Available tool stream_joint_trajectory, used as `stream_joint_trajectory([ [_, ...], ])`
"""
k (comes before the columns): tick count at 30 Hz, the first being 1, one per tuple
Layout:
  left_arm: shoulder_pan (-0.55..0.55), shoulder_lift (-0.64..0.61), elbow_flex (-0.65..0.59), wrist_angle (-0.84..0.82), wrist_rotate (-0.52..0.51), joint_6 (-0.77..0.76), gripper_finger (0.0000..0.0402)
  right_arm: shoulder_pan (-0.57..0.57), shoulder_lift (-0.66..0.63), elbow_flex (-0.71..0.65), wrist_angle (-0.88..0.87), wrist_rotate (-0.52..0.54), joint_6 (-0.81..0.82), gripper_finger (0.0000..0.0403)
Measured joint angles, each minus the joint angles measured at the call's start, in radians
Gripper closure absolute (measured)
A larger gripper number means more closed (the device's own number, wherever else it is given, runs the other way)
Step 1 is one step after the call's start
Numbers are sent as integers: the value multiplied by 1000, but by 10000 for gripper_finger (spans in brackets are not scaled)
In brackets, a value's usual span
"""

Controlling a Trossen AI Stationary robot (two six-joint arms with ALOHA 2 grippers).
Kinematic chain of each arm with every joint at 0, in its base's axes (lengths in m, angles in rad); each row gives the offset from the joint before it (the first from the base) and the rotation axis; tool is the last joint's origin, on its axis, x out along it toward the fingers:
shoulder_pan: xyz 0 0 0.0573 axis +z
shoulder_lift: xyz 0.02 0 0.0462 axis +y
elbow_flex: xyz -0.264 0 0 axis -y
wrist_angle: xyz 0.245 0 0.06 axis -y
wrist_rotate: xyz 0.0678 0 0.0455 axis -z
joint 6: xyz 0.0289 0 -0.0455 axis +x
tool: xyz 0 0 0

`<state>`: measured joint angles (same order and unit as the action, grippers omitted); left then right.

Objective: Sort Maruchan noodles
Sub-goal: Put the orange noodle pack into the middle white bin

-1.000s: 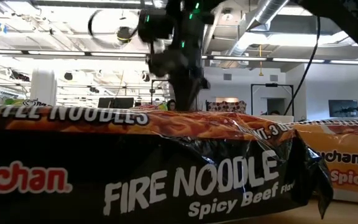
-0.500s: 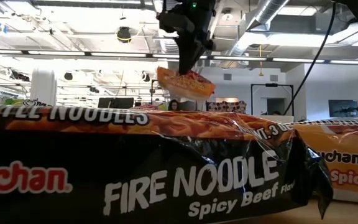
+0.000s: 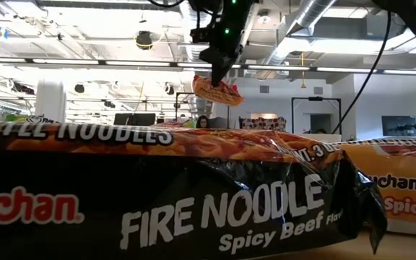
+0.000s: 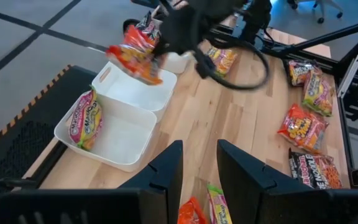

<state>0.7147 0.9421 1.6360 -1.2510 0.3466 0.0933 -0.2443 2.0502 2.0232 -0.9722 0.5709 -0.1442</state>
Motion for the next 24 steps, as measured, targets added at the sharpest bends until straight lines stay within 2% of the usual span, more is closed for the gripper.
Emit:
stream_joint_trajectory([
  [6, 0, 0, 0, 0, -30, 0, 315, -91, 0, 0, 34, -46, -71, 402],
  [12, 0, 0, 0, 0, -93, 0, 315, -160, 0, 0, 42, -97, -76, 401],
  [18, 0, 0, 0, 17, -150, 0, 315, -200, 15, 2, 66, -131, -115, 402],
  [24, 0, 0, 0, 38, -152, 0, 315, -204, 68, 4, 110, -121, -142, 401],
])
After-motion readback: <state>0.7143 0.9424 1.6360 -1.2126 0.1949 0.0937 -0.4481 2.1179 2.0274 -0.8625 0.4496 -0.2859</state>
